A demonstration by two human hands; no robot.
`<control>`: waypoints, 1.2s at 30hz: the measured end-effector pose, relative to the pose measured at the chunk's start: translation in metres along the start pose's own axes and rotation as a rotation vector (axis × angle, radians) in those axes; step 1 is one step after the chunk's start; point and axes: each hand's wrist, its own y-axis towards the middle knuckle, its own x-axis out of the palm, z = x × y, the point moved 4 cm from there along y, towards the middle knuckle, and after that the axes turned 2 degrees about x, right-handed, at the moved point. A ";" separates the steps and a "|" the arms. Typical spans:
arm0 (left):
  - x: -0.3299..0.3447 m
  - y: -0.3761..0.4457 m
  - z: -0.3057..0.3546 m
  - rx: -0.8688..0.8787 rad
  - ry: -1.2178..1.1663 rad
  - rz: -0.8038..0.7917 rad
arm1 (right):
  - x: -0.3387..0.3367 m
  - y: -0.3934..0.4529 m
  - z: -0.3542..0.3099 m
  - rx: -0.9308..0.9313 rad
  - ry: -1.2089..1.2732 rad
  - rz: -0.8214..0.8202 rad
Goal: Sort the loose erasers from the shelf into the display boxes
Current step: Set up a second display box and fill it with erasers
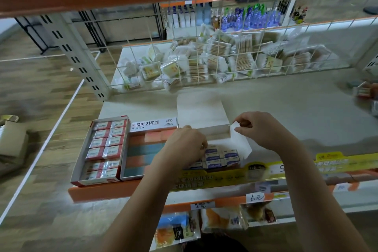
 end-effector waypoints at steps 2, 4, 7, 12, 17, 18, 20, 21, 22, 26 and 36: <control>0.000 0.002 -0.003 0.017 -0.009 -0.017 | 0.001 0.003 -0.001 -0.010 -0.015 -0.026; -0.002 0.007 -0.004 0.049 0.027 -0.029 | 0.001 0.007 -0.003 -0.022 -0.023 -0.016; -0.012 0.016 -0.001 0.111 0.082 0.032 | -0.004 0.010 -0.004 -0.011 0.004 0.098; -0.035 0.041 0.033 0.212 0.057 0.242 | -0.021 -0.003 0.004 -0.004 -0.073 0.228; -0.041 0.071 0.104 0.288 -0.012 0.355 | -0.058 -0.043 0.050 0.083 -0.181 0.339; -0.039 0.076 0.122 0.313 -0.008 0.360 | -0.066 -0.053 0.064 0.110 -0.207 0.357; -0.032 0.086 0.159 0.353 0.015 0.359 | -0.083 -0.072 0.094 0.187 -0.250 0.358; -0.027 0.091 0.178 0.365 0.027 0.353 | -0.090 -0.080 0.110 0.226 -0.260 0.348; -0.021 0.097 0.197 0.373 0.036 0.344 | -0.097 -0.089 0.127 0.260 -0.264 0.339; 0.007 0.125 0.276 0.368 -0.043 0.246 | -0.126 -0.132 0.194 0.357 -0.292 0.351; 0.056 0.182 0.407 0.333 -0.112 0.189 | -0.186 -0.193 0.337 0.429 -0.217 0.368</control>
